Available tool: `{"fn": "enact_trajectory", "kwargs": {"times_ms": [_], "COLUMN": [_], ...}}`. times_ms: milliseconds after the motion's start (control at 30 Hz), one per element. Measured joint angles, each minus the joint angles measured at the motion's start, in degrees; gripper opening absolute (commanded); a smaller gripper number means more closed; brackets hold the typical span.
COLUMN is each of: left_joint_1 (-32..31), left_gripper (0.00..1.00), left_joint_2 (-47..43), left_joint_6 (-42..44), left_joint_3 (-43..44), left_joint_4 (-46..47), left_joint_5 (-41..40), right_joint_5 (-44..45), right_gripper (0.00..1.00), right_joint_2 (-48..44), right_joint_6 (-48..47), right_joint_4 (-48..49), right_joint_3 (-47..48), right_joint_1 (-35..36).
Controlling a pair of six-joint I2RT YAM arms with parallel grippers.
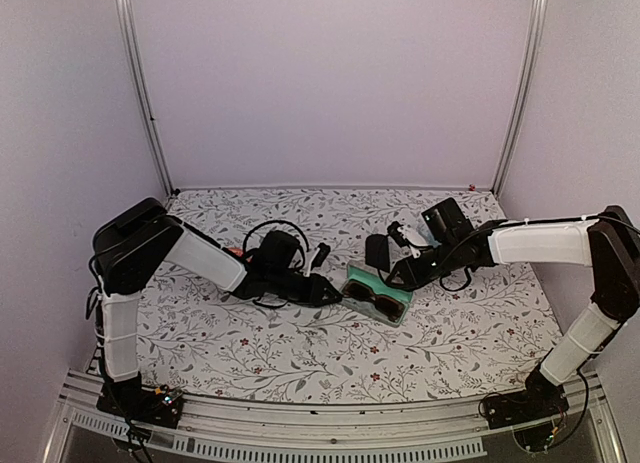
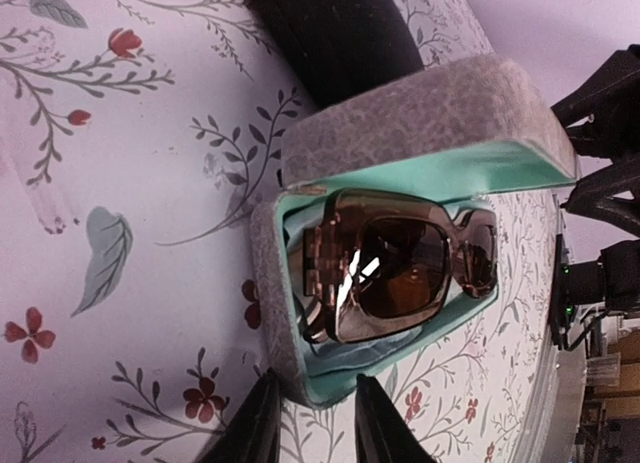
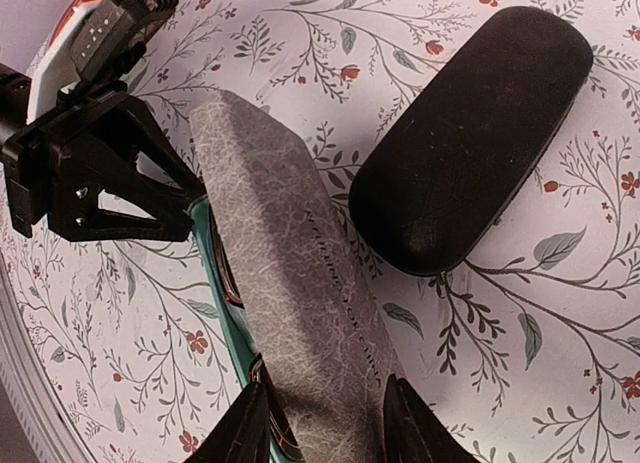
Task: Organize the sunglasses
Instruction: Close the case with sunglasses at the center of the board.
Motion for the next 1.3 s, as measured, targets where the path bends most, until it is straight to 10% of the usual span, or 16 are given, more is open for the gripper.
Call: {"fn": "enact_trajectory", "kwargs": {"times_ms": [533, 1300], "left_joint_1": [-0.5, -0.8], "left_gripper": [0.15, 0.12], "left_joint_2": [0.3, 0.3], "left_joint_6": [-3.8, -5.8], "left_joint_3": [-0.5, -1.3], "left_joint_4": [2.5, 4.7], "left_joint_5": [-3.3, -5.4], "right_joint_5": [0.0, 21.9], "right_gripper": [0.28, 0.27], "right_joint_2": [-2.8, -3.8], "right_joint_6": [0.2, 2.6], "right_joint_4": [5.9, 6.0], "right_joint_3": [-5.3, -6.0], "right_joint_1": [1.1, 14.5]}}
